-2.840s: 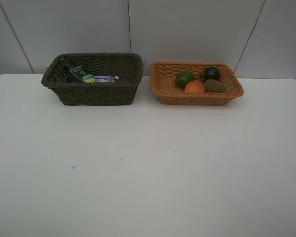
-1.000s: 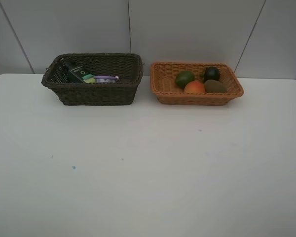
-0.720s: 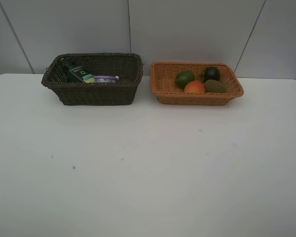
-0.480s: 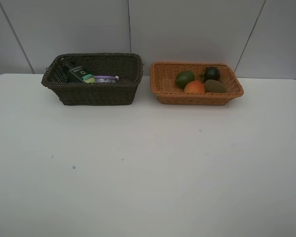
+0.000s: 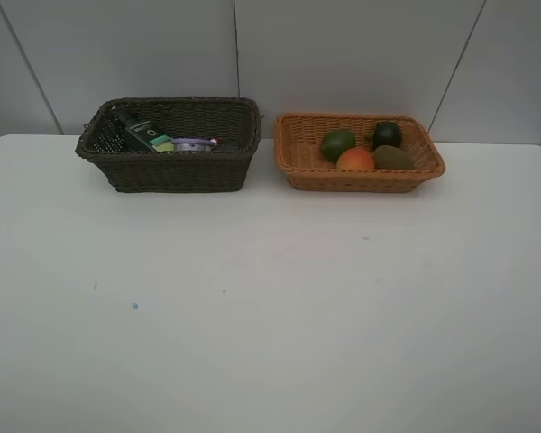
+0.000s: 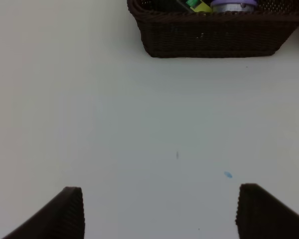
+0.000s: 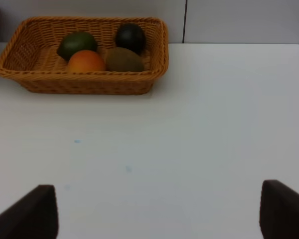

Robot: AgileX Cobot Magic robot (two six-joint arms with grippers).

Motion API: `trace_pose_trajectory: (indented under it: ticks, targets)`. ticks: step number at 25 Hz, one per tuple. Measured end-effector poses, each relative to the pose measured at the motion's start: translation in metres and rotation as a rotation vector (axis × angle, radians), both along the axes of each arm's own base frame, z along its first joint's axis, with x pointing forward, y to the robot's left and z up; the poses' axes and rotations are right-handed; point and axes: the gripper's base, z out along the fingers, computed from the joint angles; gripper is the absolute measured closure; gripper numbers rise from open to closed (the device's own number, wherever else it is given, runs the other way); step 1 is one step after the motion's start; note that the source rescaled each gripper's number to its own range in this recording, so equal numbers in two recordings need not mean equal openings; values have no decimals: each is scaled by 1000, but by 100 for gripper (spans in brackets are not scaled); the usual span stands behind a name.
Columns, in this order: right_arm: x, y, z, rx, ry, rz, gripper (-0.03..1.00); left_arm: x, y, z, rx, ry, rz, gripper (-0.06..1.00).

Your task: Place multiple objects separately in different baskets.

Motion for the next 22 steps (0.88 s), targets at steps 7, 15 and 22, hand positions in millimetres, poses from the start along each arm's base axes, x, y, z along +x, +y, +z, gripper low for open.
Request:
trace_pose_trajectory:
  ticks: [7, 15, 22]
  targets:
    - [0, 0, 0, 0, 0, 0, 3, 0, 0, 0, 0, 0, 0, 16]
    - [0, 0, 0, 0, 0, 0, 3, 0, 0, 0, 0, 0, 0, 16]
    - [0, 0, 0, 2, 0, -1, 3, 0, 0, 0, 0, 0, 0, 16]
